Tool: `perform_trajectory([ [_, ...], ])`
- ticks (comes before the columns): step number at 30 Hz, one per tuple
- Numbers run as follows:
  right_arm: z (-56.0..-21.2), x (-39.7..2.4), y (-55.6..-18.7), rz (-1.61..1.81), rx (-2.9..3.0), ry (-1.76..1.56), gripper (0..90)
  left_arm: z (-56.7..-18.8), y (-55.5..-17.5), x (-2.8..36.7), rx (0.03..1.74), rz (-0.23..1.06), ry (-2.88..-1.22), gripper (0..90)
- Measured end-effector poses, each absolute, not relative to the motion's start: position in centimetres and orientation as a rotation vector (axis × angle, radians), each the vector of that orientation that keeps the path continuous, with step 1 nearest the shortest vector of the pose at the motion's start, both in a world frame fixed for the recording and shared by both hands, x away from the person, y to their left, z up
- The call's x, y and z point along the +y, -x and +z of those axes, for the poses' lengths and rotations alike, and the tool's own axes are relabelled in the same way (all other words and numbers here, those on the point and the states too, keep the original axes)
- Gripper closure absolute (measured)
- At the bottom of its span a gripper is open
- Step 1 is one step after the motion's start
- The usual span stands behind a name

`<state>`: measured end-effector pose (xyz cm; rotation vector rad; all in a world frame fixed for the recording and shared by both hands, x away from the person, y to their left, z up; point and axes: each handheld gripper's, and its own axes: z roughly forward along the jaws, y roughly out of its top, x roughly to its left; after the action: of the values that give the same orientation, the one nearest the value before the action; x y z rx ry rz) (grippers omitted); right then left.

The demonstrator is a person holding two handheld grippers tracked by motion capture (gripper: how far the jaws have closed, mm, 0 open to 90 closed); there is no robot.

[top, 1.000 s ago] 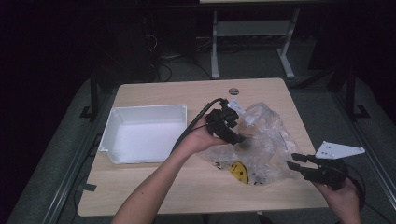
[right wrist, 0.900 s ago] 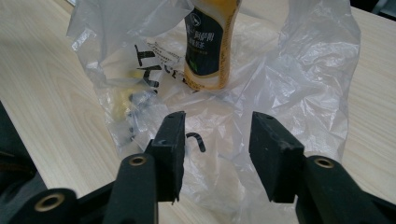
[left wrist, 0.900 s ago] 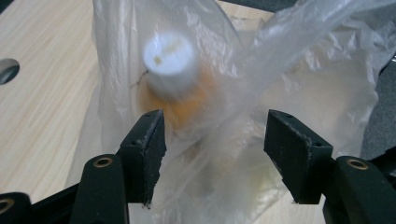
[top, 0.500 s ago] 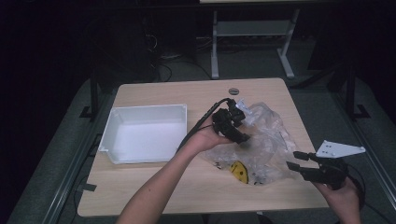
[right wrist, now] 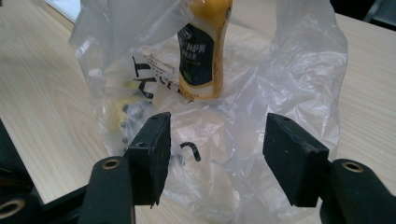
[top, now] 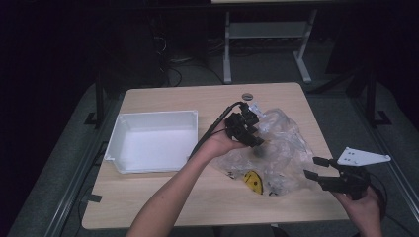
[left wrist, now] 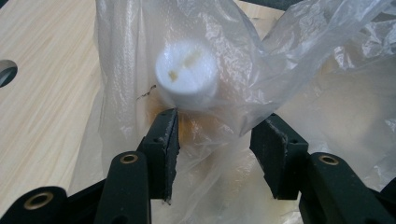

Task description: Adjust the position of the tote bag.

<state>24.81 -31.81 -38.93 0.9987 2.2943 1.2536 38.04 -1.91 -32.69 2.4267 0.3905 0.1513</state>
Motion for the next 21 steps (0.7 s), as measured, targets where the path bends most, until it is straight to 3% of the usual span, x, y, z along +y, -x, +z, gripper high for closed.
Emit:
perform_trajectory([
  [21, -39.26, -31.43, -25.13, 1.23, 2.317, -0.984, 40.8, -32.42, -38.29, -1.05, 0.379, 0.144, -2.425, 87.6],
])
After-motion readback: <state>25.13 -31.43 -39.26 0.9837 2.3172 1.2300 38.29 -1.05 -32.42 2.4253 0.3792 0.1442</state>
